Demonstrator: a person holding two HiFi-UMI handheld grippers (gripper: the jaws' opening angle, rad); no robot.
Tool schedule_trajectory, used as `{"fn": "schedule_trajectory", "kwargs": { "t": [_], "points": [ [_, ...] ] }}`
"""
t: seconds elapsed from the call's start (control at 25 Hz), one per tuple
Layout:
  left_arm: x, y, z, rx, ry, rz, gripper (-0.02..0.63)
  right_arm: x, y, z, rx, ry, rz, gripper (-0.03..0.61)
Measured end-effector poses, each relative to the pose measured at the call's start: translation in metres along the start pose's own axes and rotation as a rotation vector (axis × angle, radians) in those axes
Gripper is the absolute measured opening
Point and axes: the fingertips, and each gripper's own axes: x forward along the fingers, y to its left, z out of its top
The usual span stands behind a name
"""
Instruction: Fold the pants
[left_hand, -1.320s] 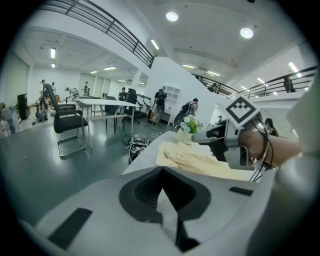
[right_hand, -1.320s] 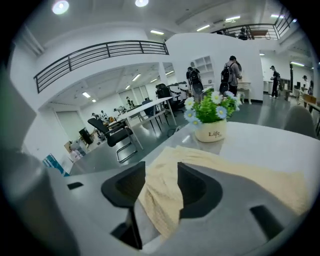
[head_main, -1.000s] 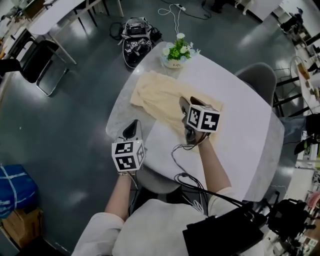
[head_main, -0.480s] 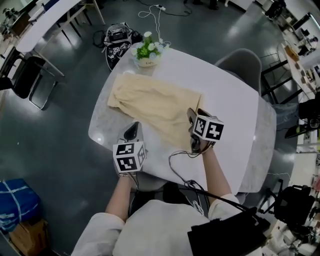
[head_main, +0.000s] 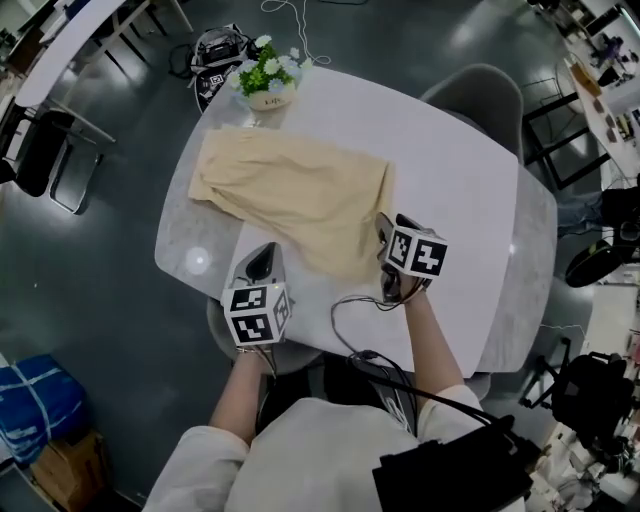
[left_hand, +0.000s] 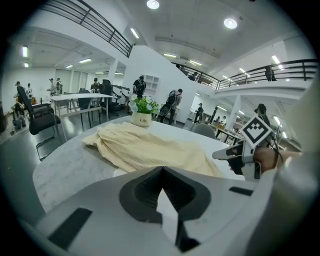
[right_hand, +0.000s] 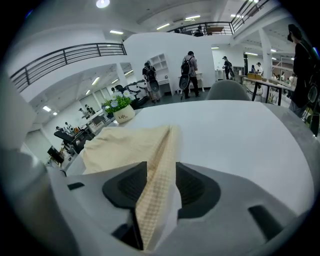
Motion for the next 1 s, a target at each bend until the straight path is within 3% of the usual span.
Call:
{"fn": "schedule_trajectory", "kwargs": {
  "t": [0.36,0.64,1.0],
  "points": [
    [0.012,-0.007,-0.019,0.005,0.029,0.005,0.005,0.030,-0.013,-0.020,0.023,0.060,0.004,0.137],
    [0.014,-0.005,-0.021,0.000,0.028,0.012,0.005,0.032,-0.012,-0.024,0.014,0.077,0.003,0.019],
    [-0.004,-0.002,-0.008,0.000,-0.005,0.017,0.005,0.002,0.008,0.003,0.015,0.031,0.050,0.006]
  ]
}}
